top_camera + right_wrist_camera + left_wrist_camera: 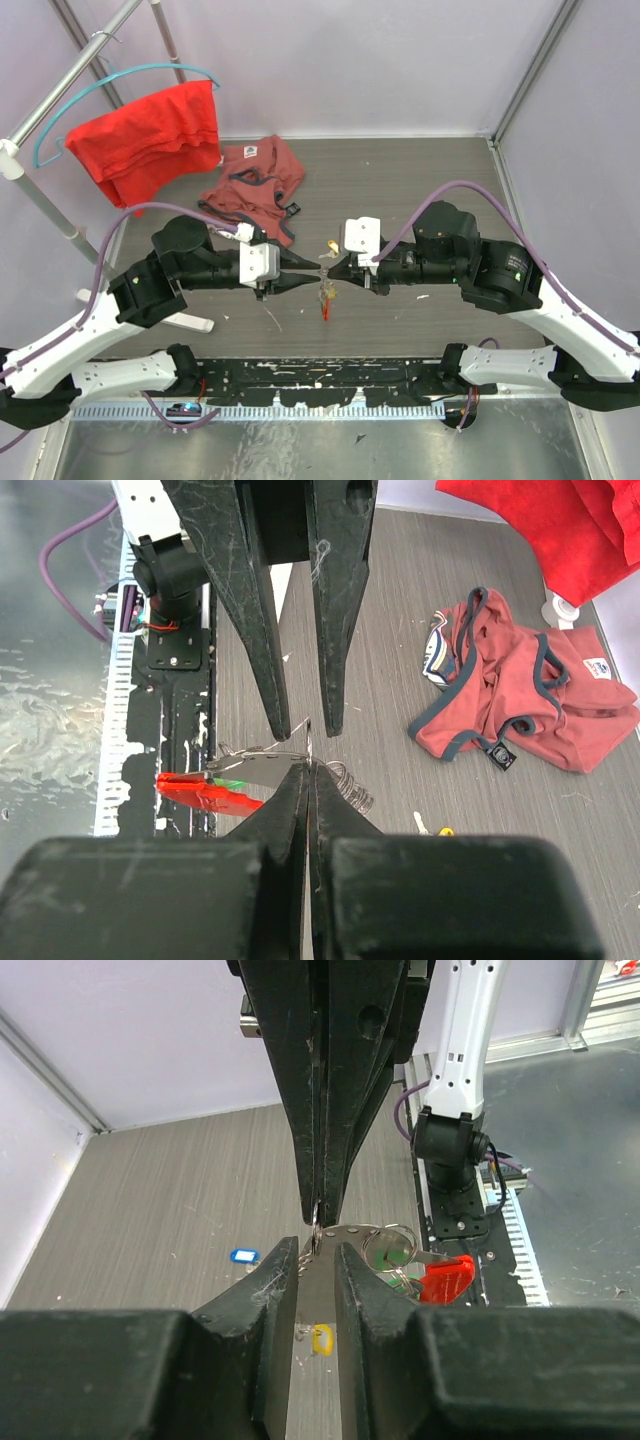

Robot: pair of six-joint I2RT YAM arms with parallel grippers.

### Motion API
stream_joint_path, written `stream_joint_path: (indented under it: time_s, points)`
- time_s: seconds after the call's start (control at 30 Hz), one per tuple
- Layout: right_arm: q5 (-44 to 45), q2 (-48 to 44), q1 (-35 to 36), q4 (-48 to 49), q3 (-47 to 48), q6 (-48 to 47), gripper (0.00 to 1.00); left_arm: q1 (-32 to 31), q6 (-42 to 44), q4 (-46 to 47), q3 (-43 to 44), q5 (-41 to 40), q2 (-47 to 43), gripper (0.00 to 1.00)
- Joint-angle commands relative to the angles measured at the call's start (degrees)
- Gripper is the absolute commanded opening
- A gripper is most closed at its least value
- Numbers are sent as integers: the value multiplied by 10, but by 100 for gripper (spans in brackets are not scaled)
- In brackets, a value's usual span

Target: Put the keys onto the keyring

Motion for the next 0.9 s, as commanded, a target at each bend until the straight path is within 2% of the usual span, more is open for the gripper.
stream_joint_path:
  time_s: [0.0,0.27,0.7,0.87]
  points:
    - [2,-3,1,36,26,-7,1,-2,-1,12,20,10,4,26]
    - [-2,0,1,40,23,-7,1,-2,0,13,25,9,5,18]
    - [-7,6,1,42,23,-10,1,-2,-3,8,30,5,11,18]
    - [-8,6,1,46,22,-10,1,-2,1,4,30,4,11,10]
